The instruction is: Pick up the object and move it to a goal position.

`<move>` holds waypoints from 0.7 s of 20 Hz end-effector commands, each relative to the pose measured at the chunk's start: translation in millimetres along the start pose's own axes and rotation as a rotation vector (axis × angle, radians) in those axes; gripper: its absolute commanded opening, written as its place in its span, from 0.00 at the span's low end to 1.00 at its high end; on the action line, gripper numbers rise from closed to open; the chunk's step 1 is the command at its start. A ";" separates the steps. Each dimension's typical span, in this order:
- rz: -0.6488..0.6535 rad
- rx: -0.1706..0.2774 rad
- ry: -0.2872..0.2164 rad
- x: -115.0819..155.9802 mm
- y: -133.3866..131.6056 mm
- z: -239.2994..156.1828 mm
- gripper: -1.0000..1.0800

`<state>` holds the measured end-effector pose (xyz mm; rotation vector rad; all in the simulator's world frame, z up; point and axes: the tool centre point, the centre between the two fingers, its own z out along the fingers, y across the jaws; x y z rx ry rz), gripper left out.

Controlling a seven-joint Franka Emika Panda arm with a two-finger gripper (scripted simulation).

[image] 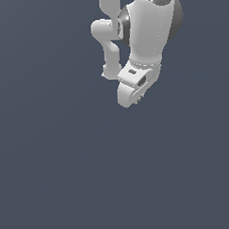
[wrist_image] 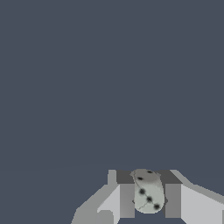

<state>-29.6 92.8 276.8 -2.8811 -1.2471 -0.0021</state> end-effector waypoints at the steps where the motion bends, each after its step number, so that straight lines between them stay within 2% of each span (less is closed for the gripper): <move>1: 0.000 0.001 -0.001 4.3 2.3 -25.7 0.00; 7: 0.002 0.000 -0.001 14.4 9.1 -78.7 0.00; 14: 0.004 -0.001 -0.002 22.5 14.9 -116.3 0.00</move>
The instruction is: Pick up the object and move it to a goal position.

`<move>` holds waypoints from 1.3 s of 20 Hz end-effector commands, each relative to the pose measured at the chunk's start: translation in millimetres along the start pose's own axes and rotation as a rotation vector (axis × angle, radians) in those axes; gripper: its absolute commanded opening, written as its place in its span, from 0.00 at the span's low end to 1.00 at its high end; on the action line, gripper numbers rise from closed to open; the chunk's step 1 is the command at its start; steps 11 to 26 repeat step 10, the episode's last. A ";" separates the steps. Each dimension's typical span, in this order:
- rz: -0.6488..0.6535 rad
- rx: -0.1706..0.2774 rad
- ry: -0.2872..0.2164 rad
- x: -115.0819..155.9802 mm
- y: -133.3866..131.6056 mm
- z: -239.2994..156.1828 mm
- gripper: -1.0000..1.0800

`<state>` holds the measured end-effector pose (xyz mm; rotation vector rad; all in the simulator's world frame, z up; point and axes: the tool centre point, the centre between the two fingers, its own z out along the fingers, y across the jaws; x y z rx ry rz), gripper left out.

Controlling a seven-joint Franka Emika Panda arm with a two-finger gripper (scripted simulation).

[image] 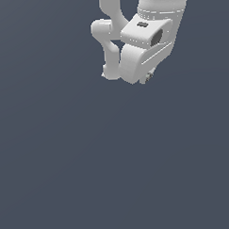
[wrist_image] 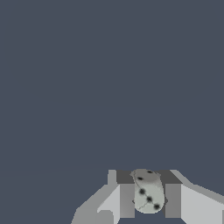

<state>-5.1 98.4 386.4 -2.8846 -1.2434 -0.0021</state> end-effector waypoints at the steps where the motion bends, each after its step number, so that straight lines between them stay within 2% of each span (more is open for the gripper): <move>1: 0.000 0.001 -0.001 2.2 1.6 -10.1 0.00; 8: 0.001 0.000 -0.001 5.6 4.1 -22.6 0.00; 26: 0.001 0.000 -0.001 5.9 4.2 -23.1 0.00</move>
